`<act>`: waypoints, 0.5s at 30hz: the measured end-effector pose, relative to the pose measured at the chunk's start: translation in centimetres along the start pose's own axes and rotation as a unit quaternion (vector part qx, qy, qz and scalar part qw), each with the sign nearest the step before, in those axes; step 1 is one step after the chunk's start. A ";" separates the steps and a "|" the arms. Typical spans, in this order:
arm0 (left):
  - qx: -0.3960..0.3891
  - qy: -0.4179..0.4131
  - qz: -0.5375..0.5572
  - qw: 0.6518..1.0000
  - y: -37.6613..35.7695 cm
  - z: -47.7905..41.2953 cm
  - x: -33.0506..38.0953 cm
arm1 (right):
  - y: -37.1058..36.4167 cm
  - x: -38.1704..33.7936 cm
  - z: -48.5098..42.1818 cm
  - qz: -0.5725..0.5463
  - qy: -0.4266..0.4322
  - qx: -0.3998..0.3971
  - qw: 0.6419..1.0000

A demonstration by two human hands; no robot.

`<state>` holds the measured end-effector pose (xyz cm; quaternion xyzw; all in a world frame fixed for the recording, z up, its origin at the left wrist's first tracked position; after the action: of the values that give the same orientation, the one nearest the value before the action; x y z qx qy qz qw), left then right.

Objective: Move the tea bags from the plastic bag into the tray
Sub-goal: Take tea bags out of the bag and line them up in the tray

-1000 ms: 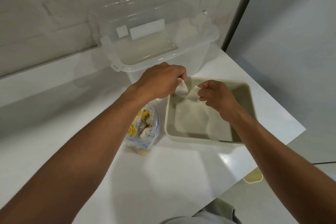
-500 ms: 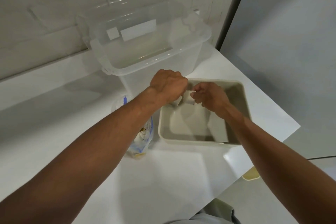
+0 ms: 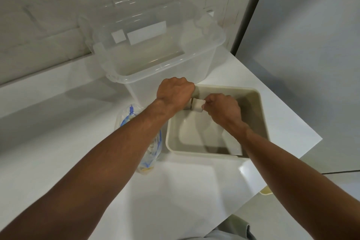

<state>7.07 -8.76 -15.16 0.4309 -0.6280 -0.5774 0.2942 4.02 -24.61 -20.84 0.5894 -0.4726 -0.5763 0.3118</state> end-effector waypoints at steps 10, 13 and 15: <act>0.026 0.031 0.041 0.998 -0.5 0.7 -1.3 | -0.5 -1.1 -1.5 -0.007 -0.039 -0.030 0.999; 0.069 0.034 0.037 0.996 0.5 1.5 -1.1 | -0.8 -0.9 -1.6 0.013 -0.038 -0.088 0.995; 0.074 0.008 0.004 0.997 1.7 2.8 0.0 | -0.8 -0.6 -1.6 0.002 -0.069 -0.109 0.992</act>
<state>4.29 -7.48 -13.96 0.4536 -0.6685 -0.5243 0.2692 5.84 -24.06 -21.07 0.5100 -0.4280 -0.6631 0.3420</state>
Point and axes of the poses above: each hand's wrist, its own z-axis away from the middle knuckle, its own y-axis out of the back of the hand, x = y × z, the point moved 1 cm from there along -z, towards the middle knuckle, and after that the axes turned 15 degrees about x, right-handed, at the moved point
